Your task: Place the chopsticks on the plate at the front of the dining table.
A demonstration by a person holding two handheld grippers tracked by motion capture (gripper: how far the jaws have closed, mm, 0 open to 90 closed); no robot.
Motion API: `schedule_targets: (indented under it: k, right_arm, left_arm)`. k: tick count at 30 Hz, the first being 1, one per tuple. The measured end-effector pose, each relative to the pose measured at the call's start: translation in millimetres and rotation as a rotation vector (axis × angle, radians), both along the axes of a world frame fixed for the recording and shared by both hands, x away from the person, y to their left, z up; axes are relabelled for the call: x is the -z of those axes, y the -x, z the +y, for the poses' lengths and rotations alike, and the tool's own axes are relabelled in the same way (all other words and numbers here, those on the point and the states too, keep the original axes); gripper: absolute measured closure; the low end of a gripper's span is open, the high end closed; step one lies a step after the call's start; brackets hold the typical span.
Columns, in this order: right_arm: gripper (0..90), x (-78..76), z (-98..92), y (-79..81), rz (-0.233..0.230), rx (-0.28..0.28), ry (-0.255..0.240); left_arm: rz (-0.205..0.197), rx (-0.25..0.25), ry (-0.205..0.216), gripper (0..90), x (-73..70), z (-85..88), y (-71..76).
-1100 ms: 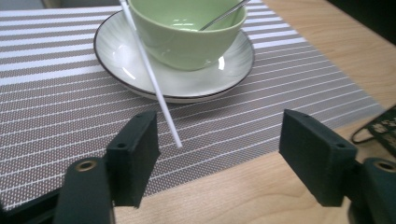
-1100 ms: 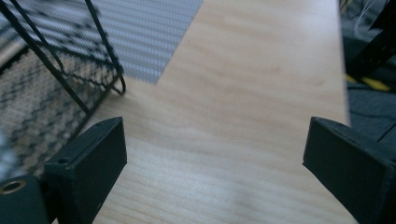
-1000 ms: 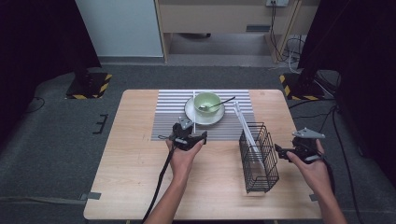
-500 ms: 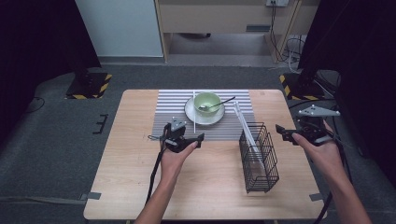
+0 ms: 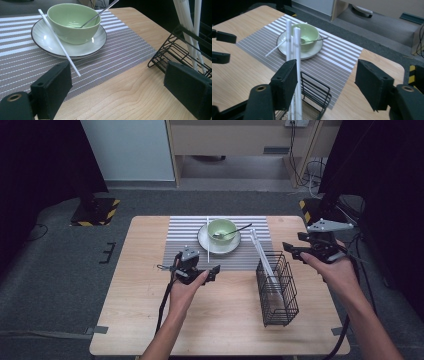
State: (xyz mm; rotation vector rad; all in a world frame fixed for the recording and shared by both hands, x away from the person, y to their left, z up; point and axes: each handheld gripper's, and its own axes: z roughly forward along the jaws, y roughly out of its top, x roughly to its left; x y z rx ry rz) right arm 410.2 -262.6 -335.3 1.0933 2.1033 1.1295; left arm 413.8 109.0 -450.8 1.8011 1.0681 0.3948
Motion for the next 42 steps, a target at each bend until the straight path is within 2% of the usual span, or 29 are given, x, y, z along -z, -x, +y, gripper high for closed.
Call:
schedule_targets:
  k: [9,15,25,36,42]
  right_arm:
    - [43.3,-6.5,28.2,-5.9,0.005,-0.051,-0.008]
    - [47.1,-5.6,40.8,-12.7,0.016,-0.070,-0.017]
    - [52.3,1.0,53.5,-22.0,0.025,-0.081,-0.026]
    - [54.3,9.2,58.9,-26.2,0.040,-0.086,-0.042]
    - [57.9,13.7,62.2,-28.3,0.032,-0.078,-0.029]
  left_arm:
    - [0.012,0.012,-0.004,7.8,0.4,2.2,4.8]
    - [0.015,0.014,-0.014,7.9,3.9,4.3,7.2]
    - [0.025,0.005,-0.024,7.9,9.2,11.4,7.5]
    - [0.031,0.006,-0.030,7.9,13.3,14.0,8.7]
    - [0.041,0.002,-0.032,7.9,17.4,15.7,8.3]
